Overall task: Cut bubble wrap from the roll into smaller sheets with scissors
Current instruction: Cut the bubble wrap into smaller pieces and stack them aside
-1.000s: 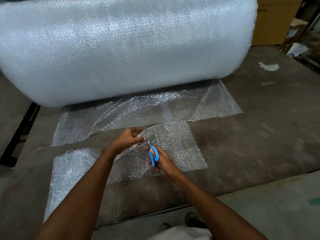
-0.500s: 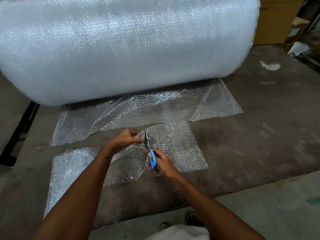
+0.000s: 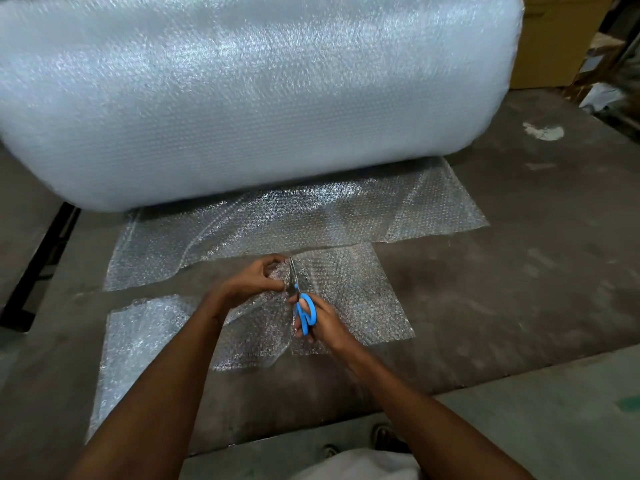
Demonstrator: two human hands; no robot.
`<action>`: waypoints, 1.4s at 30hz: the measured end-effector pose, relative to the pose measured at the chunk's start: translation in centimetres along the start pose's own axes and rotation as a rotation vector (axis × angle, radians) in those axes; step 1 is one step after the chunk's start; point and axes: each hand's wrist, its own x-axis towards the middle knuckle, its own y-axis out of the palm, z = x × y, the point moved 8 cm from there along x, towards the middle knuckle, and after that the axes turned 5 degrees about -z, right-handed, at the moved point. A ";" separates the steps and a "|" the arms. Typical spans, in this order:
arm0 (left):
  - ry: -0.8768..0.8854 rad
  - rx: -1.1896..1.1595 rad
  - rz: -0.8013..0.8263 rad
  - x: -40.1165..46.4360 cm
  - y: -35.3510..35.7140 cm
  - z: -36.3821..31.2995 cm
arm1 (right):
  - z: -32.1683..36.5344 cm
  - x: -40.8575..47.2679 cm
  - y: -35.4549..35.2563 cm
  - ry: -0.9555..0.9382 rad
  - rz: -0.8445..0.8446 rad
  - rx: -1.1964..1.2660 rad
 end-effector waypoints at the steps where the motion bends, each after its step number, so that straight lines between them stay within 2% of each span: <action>1: 0.000 -0.006 0.007 0.0 0.2 0.0 | 0.1 0.0 -0.2 0.002 0.000 0.004; 14: -0.043 -0.101 0.013 -0.1 0.7 -0.6 | 1.1 0.0 -0.8 -0.041 0.018 -0.079; 16: -0.018 -0.057 0.019 -0.3 0.7 -0.8 | 1.2 -0.3 -0.8 -0.041 0.032 -0.082; 19: -0.012 0.111 -0.067 -0.1 -0.1 -0.8 | 1.9 -0.6 -0.8 -0.075 0.042 -0.068; 23: 0.000 0.209 -0.155 0.0 -0.6 -1.0 | 3.5 -0.8 -1.2 -0.122 0.053 -0.085; 26: 0.061 0.274 -0.178 -0.2 -0.2 -2.4 | 4.5 -0.6 -3.1 -0.173 -0.038 -0.167; 29: 0.072 0.460 -0.218 -0.7 -0.5 -3.6 | 5.8 -0.8 -6.3 -0.272 -0.206 -0.412; 31: 0.073 0.493 -0.224 -1.0 -0.7 -4.0 | 6.3 -0.8 -8.8 -0.310 -0.325 -0.607; 35: 0.137 0.162 -0.142 -1.4 0.6 -5.7 | 5.8 -0.2 -12.8 -0.373 -0.487 -0.888; 42: 0.173 0.010 0.083 0.3 6.8 -11.0 | 6.3 -0.6 -17.7 -0.323 -0.643 -1.008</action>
